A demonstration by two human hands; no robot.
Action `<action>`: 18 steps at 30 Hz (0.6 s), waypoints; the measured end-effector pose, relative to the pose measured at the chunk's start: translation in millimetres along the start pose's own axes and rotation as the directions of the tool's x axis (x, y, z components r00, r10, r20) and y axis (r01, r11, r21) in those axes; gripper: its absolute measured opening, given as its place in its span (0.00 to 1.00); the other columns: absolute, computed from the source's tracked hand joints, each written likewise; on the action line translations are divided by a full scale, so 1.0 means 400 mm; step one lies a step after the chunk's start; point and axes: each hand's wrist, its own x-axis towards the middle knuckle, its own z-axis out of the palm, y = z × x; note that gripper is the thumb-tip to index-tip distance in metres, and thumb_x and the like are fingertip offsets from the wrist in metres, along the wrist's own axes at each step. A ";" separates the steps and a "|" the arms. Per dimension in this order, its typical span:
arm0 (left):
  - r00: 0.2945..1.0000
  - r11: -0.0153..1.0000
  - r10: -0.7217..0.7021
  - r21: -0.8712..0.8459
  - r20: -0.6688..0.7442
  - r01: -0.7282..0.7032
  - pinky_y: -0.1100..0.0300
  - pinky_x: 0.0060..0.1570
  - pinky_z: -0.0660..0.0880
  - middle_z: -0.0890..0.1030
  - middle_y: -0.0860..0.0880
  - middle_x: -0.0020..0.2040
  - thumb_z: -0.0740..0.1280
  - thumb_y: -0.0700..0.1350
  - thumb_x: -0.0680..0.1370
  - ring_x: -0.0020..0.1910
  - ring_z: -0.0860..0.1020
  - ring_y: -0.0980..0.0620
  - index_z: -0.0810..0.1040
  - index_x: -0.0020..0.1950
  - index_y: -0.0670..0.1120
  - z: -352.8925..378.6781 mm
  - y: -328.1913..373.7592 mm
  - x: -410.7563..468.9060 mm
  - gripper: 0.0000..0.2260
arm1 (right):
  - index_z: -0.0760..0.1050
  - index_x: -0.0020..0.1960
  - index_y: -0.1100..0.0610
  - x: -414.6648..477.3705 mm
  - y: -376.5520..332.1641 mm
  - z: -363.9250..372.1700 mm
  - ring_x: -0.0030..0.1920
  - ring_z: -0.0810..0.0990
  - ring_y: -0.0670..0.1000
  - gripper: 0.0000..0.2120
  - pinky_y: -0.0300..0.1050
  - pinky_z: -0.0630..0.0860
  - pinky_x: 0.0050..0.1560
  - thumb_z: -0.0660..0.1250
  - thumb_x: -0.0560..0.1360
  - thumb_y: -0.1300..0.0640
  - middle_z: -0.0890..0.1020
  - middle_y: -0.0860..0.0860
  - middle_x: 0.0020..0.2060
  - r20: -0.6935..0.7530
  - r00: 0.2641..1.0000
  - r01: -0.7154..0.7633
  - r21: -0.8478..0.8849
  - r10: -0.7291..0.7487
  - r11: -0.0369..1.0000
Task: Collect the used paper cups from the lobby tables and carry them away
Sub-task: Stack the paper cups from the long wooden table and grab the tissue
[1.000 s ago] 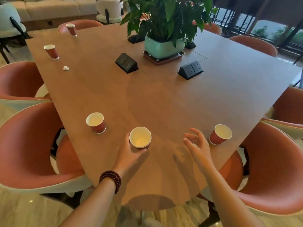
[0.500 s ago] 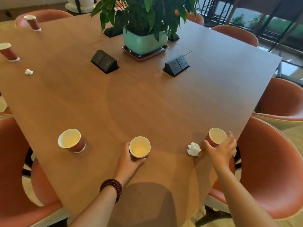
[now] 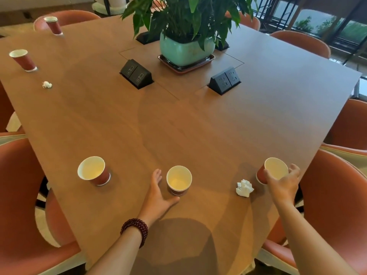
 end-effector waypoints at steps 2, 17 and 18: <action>0.999 1.000 0.012 -0.019 -0.036 -0.013 0.58 0.67 0.63 0.59 0.60 0.70 0.78 0.46 0.66 0.69 0.62 0.61 0.48 0.74 0.54 -0.028 0.002 -0.014 0.48 | 0.57 0.72 0.57 -0.017 -0.047 -0.009 0.65 0.70 0.59 0.37 0.54 0.70 0.60 0.73 0.71 0.51 0.68 0.57 0.68 -0.020 0.998 0.053 0.040 -0.052 0.998; 0.898 0.982 -0.055 -0.187 -0.436 -0.031 0.64 0.45 0.70 0.75 0.48 0.55 0.69 0.40 0.75 0.51 0.77 0.55 0.66 0.62 0.49 -0.254 -0.010 -0.145 0.19 | 0.61 0.66 0.47 -0.315 -0.326 0.111 0.53 0.75 0.46 0.35 0.35 0.72 0.49 0.76 0.66 0.52 0.73 0.44 0.57 0.398 0.826 0.255 0.368 -0.399 0.894; 0.893 0.982 -0.060 -0.189 -0.446 -0.028 0.64 0.45 0.70 0.75 0.48 0.54 0.69 0.39 0.75 0.50 0.77 0.54 0.67 0.61 0.49 -0.261 -0.013 -0.151 0.19 | 0.60 0.67 0.47 -0.319 -0.324 0.117 0.54 0.75 0.46 0.35 0.39 0.73 0.51 0.76 0.66 0.52 0.73 0.45 0.57 0.413 0.819 0.259 0.353 -0.399 0.899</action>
